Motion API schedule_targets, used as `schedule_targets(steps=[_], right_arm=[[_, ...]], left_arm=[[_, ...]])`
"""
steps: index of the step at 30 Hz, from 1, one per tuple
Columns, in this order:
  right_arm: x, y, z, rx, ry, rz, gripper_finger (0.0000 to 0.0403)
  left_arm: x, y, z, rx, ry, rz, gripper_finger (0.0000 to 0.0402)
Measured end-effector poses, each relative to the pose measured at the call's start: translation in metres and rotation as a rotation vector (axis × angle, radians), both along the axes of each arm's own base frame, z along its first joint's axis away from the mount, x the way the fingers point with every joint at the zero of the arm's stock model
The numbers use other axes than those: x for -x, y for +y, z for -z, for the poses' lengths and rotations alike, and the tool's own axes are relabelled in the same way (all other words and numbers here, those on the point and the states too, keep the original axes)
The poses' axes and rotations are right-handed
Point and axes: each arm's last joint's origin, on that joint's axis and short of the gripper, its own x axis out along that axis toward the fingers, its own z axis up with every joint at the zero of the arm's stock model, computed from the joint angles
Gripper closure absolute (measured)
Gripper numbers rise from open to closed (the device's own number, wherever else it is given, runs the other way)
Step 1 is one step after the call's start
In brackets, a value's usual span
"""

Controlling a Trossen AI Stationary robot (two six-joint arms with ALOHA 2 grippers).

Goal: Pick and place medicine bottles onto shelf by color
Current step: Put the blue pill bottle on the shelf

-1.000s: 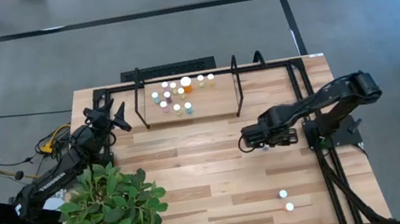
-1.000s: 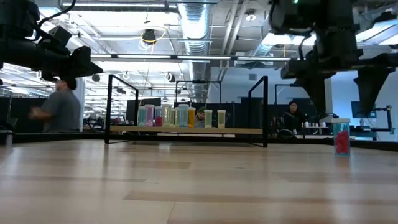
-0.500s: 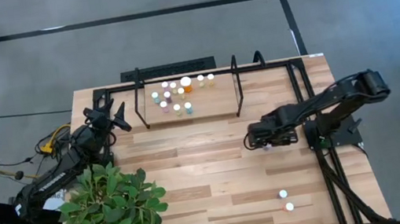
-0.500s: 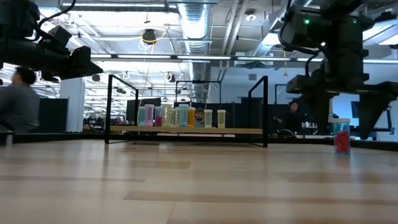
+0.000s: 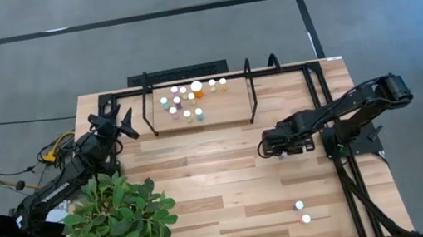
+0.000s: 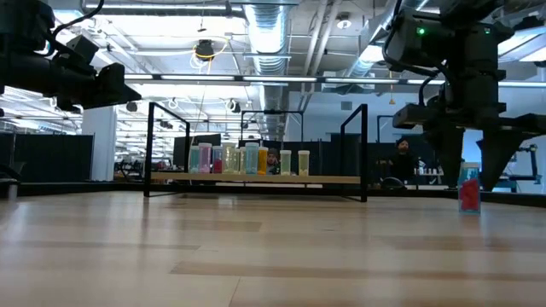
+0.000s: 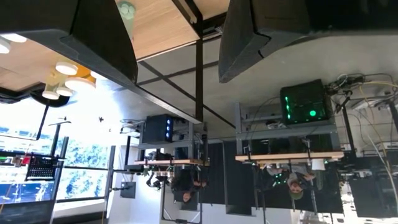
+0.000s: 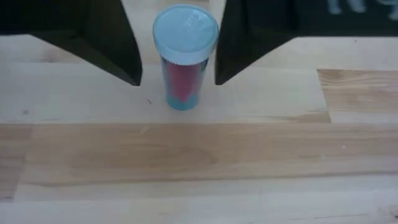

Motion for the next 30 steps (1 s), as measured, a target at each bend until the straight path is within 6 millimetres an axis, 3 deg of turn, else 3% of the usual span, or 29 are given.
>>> schedule_targets(steps=[6,10,21,30], right_arm=[[-0.001,0.000,0.000,-0.012,-0.010,-0.001,0.0247],[-0.002,0.001,0.000,-0.024,-0.022,-0.003,0.0281],[-0.009,-0.004,-0.016,-0.023,-0.021,0.018,0.0251],[-0.025,-0.007,-0.035,-0.023,-0.034,0.034,0.0251]], left_arm=[[0.000,0.000,0.000,0.000,0.000,0.000,0.0187],[0.000,0.000,0.000,0.000,0.000,0.000,0.0187],[0.000,0.000,0.000,0.000,0.000,0.000,0.0187],[0.000,0.000,0.000,0.000,0.000,0.001,0.0187]])
